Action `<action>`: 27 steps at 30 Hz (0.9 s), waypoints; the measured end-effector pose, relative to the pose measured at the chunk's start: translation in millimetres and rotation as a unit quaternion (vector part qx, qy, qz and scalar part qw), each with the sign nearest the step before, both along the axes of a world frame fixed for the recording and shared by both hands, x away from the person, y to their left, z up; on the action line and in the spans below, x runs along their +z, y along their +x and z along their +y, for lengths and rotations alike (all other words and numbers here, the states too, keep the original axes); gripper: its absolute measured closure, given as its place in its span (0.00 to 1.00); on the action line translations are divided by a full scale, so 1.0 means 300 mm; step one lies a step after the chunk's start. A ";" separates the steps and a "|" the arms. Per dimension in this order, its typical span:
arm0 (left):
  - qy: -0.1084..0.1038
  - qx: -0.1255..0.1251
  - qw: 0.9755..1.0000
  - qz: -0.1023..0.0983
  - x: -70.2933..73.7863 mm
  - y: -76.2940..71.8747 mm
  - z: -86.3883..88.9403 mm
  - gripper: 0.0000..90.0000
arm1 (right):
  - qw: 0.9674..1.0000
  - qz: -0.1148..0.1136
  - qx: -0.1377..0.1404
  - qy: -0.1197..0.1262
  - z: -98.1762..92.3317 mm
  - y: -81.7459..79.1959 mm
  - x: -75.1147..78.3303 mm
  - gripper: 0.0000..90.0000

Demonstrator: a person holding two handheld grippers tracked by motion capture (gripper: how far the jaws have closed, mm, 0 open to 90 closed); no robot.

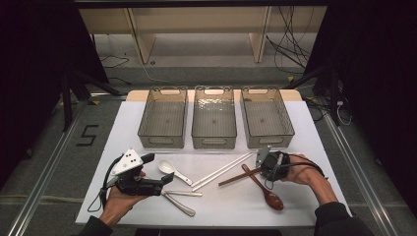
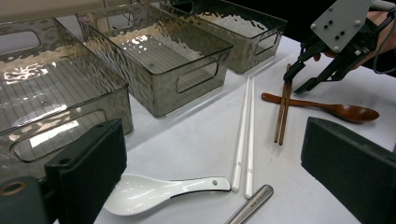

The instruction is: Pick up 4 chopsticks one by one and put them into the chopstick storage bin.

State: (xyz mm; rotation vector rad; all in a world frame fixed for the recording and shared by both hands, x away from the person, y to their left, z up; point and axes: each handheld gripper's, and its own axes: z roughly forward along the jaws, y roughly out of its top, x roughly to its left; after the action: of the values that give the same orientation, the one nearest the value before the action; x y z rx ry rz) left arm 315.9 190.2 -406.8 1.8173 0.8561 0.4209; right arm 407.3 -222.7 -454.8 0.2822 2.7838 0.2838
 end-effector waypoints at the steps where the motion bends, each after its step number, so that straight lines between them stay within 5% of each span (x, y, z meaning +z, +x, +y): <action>1: 0.001 -0.001 1.000 -0.001 0.000 0.000 0.000 0.07 | 1.000 -0.002 0.001 0.000 -0.001 0.001 -0.001 0.69; 14: 0.001 -0.001 1.000 -0.001 0.001 0.000 -0.001 0.07 | 1.000 0.014 0.011 -0.011 -0.004 -0.003 -0.002 0.78; 27: 0.001 -0.001 1.000 0.000 0.001 -0.001 -0.001 0.07 | 0.998 0.054 0.032 -0.026 -0.025 -0.019 0.007 0.89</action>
State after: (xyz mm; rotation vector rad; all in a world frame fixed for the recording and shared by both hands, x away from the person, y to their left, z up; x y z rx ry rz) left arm 315.6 189.8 -406.5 1.8196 0.8543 0.4221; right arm 401.7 -230.2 -452.7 0.2017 2.9048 0.2159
